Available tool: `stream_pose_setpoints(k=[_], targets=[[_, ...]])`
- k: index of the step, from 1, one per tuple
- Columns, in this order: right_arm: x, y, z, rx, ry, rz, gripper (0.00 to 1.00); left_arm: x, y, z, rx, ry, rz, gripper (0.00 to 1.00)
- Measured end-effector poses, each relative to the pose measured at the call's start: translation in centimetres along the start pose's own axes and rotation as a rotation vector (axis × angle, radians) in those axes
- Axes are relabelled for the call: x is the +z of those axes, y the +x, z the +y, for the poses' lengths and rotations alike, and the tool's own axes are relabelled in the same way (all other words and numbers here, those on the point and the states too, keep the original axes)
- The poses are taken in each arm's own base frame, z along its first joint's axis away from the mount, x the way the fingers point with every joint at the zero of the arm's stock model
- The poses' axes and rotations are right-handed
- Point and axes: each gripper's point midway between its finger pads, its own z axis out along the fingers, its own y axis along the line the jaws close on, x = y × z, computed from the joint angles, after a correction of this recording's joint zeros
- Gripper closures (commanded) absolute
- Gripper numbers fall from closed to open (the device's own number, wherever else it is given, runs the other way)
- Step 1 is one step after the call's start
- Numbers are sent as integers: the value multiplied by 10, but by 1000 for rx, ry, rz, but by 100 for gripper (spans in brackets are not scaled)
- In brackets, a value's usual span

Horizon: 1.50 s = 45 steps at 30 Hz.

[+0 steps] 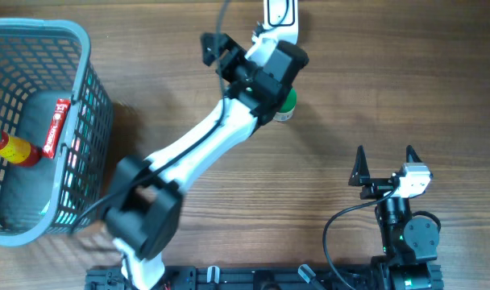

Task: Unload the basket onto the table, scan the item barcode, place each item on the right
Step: 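Set the jar down near the scanner and release it, then return the left gripper to the basket and grasp the sriracha bottle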

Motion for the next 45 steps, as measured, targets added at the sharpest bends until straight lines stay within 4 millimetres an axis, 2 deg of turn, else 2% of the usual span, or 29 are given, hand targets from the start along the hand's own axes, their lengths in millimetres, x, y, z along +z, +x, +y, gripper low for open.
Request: stream_pose_setpoints(k=[3, 5, 6, 9, 10, 12, 14, 17, 21, 25, 26, 30, 32, 33, 34, 37, 45], targets=[[0, 0, 0, 0, 0, 0, 0, -24, -12, 81, -237, -41, -54, 0], [0, 0, 0, 0, 0, 0, 0, -39, -6, 146, -409, -80, -81, 0], [0, 0, 0, 0, 0, 0, 1, -44, 0, 176, -482, -100, -91, 0], [0, 0, 0, 0, 0, 0, 0, -54, 24, 245, -660, -161, -105, 0], [0, 0, 0, 0, 0, 0, 0, -59, 45, 284, -773, -209, -106, 0], [0, 0, 0, 0, 0, 0, 0, -61, 68, 312, -851, -245, -94, 0], [0, 0, 0, 0, 0, 0, 0, -59, 101, 337, -924, -278, -62, 0], [0, 0, 0, 0, 0, 0, 0, -51, 145, 357, -1029, -310, 3, 0], [0, 0, 0, 0, 0, 0, 0, -22, 201, 355, -1116, -321, 164, 0], [0, 0, 0, 0, 0, 0, 0, 9, 241, 337, -1151, -265, 330, 0], [0, 0, 0, 0, 0, 0, 0, 19, 258, 330, -1167, -257, 397, 0], [0, 0, 0, 0, 0, 0, 0, 40, 307, 309, -1283, -266, 593, 0], [0, 0, 0, 0, 0, 0, 0, 46, 324, 302, -1326, -271, 657, 0], [0, 0, 0, 0, 0, 0, 0, 46, 325, 301, -1341, -275, 664, 0], [0, 0, 0, 0, 0, 0, 0, 54, 340, 296, -1362, -279, 718, 0], [0, 0, 0, 0, 0, 0, 0, 69, 356, 284, -1404, -264, 782, 0], [0, 0, 0, 0, 0, 0, 0, 114, 397, 227, -1372, -207, 999, 0]])
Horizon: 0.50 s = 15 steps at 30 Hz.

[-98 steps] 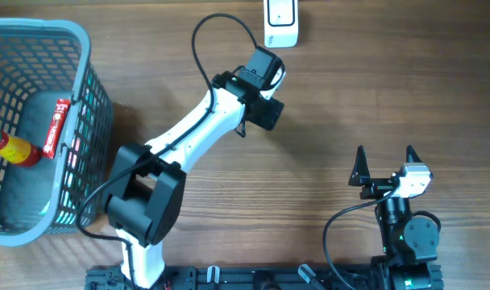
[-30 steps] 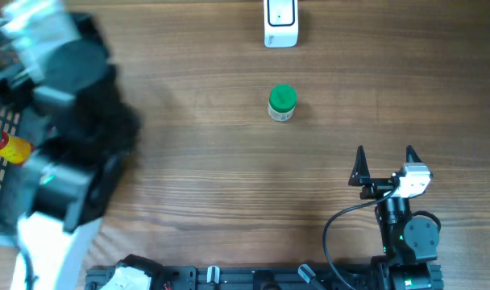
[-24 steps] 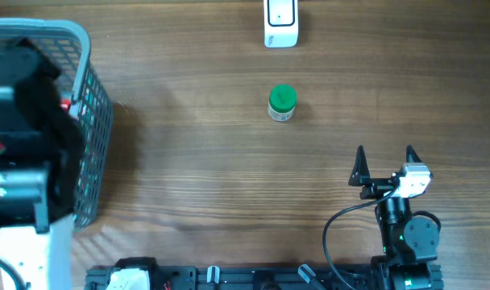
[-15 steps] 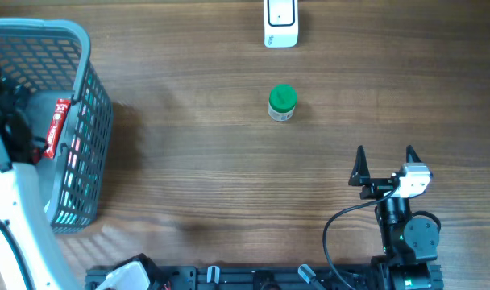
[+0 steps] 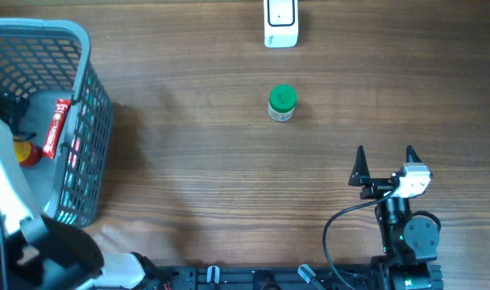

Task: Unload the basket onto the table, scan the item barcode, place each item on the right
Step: 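Return the left gripper to the basket and grasp the sriracha bottle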

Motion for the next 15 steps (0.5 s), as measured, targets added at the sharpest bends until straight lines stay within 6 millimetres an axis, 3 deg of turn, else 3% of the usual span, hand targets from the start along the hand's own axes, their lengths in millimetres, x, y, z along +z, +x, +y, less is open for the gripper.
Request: stream_pose_setpoints(k=[3, 9, 15], targets=[[0, 0, 0, 0, 0, 0, 0, 16, -5, -1, -37, -12, -4, 0], [0, 0, 0, 0, 0, 0, 0, 29, -20, -2, -89, -10, -45, 0], [0, 0, 0, 0, 0, 0, 1, 61, -9, -6, -69, -50, 3, 0]])
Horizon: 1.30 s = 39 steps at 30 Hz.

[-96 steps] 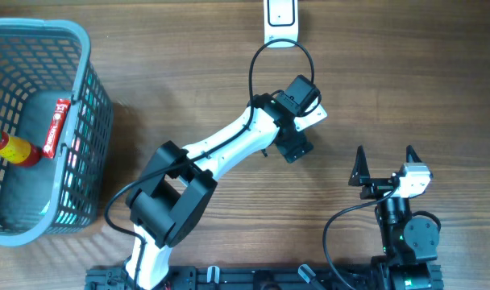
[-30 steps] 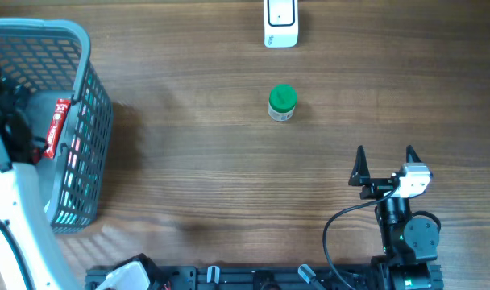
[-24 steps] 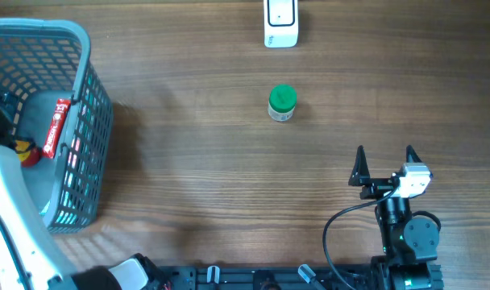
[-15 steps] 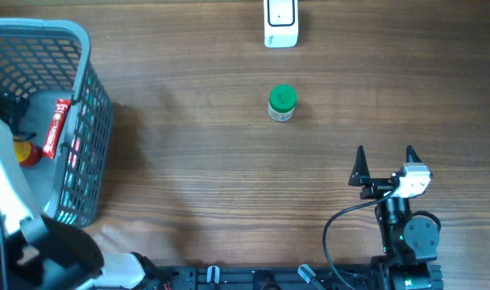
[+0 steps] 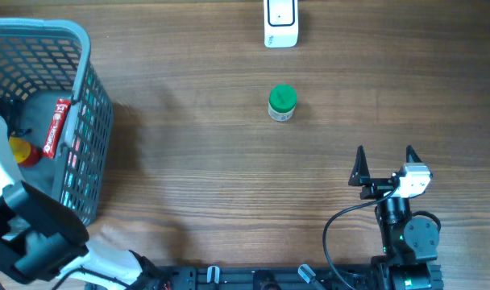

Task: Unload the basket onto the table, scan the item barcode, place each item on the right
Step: 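Return the left gripper to the basket and grasp the sriracha bottle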

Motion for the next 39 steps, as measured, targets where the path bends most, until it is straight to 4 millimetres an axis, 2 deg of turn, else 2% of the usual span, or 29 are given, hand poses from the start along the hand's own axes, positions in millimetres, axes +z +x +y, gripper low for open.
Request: stream_pose_setpoints(k=[2, 6, 7, 9, 10, 11, 17, 21, 24, 28, 30, 31, 33, 35, 39], targets=[[0, 0, 0, 0, 0, 0, 0, 12, 6, -2, 10, -16, 19, 0], [0, 0, 0, 0, 0, 0, 0, 17, 6, -5, 9, -11, 20, 0], [0, 0, 0, 0, 0, 0, 0, 17, 6, -6, 7, -6, 19, 10], [0, 0, 0, 0, 0, 0, 0, 17, 6, -7, 1, 0, 20, 38], [0, 0, 0, 0, 0, 0, 0, 17, 6, -8, 1, 2, 21, 45], [0, 0, 0, 0, 0, 0, 0, 17, 6, -8, -4, 2, 22, 47], [0, 0, 0, 0, 0, 0, 0, 16, 6, -8, -5, 6, 23, 50], [0, 0, 0, 0, 0, 0, 0, 8, 3, -8, -12, 22, 15, 51], [0, 0, 0, 0, 0, 0, 0, -19, -8, -4, -34, 65, -23, 51], [0, 0, 0, 0, 0, 0, 1, -73, -23, -7, -69, 197, -83, 51], [0, 0, 0, 0, 0, 0, 0, -100, -24, -13, -72, 276, -102, 51], [0, 0, 0, 0, 0, 0, 0, -120, -23, -17, -70, 337, -114, 50], [0, 0, 0, 0, 0, 0, 0, -141, -19, -20, -60, 391, -124, 50], [0, 0, 0, 0, 0, 0, 0, -174, -16, -23, -51, 472, -155, 50], [0, 0, 0, 0, 0, 0, 0, -236, -15, -15, -55, 614, -241, 47]])
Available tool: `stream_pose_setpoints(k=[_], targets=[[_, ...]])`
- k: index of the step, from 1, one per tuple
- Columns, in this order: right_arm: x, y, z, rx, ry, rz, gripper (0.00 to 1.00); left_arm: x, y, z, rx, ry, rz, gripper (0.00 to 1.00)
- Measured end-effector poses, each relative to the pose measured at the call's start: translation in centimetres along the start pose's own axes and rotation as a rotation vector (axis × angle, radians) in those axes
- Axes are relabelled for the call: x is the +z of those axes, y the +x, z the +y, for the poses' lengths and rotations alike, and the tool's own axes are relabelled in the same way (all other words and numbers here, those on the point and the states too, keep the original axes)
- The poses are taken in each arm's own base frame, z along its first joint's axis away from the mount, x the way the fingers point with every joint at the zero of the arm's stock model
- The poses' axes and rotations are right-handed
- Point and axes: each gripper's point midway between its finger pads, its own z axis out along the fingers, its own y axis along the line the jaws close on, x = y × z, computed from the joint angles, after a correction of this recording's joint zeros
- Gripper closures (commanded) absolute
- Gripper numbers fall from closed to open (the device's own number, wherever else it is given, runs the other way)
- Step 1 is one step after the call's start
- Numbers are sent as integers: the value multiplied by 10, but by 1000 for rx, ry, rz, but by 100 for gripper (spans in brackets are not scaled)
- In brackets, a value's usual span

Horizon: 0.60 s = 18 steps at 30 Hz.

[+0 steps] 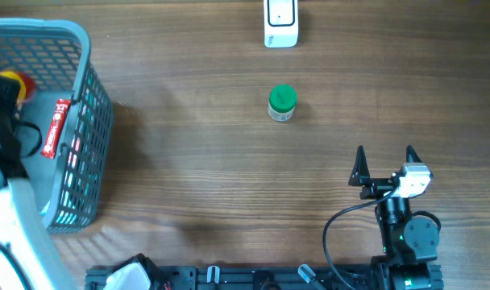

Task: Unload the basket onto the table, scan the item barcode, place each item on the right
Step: 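Return the left gripper to the basket and grasp the sriracha bottle, then carry the sriracha bottle with the left gripper to the scanner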

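Note:
The white scanner (280,22) stands at the table's far edge. A green-capped jar (282,103) stands upright on the wood just in front of it. My left gripper (6,87) is over the grey basket (90,121) at the far left, shut on a red and yellow bottle (17,82) that shows at its tip. My right gripper (384,161) stays open at the near right, with nothing between its fingers.
A red packet (56,129) leans against the basket's right wall. The left arm's white link (19,209) covers the basket's near left part. The right arm's cable (342,221) loops on the table near the front edge.
The red and yellow bottle lay in the middle left of the basket under my left gripper. Now it shows at the gripper nearer the basket's far side. The right arm has not moved.
My left gripper was at the green-capped jar in front of the scanner. Then the jar stood alone there and the left arm was over the basket. It then hung above the bottle lying inside, and now the bottle is in the gripper, away from that spot.

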Motion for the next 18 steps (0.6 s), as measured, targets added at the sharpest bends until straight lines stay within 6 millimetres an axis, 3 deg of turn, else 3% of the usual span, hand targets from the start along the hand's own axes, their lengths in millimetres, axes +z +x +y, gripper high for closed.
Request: stream_pose_setpoints(k=[6, 9, 11, 16, 18], targets=[[0, 0, 0, 0, 0, 0, 0, -76, -1, -37, -7, 234, -57, 48], [0, 0, 0, 0, 0, 0, 0, -108, 16, -60, 9, 383, -7, 49], [0, 0, 0, 0, 0, 0, 0, -116, 29, -72, 27, 440, 42, 50], [0, 0, 0, 0, 0, 0, 0, -125, 99, -95, 142, 519, 298, 50], [0, 0, 0, 0, 0, 0, 0, -122, 139, -102, 220, 507, 431, 50]])
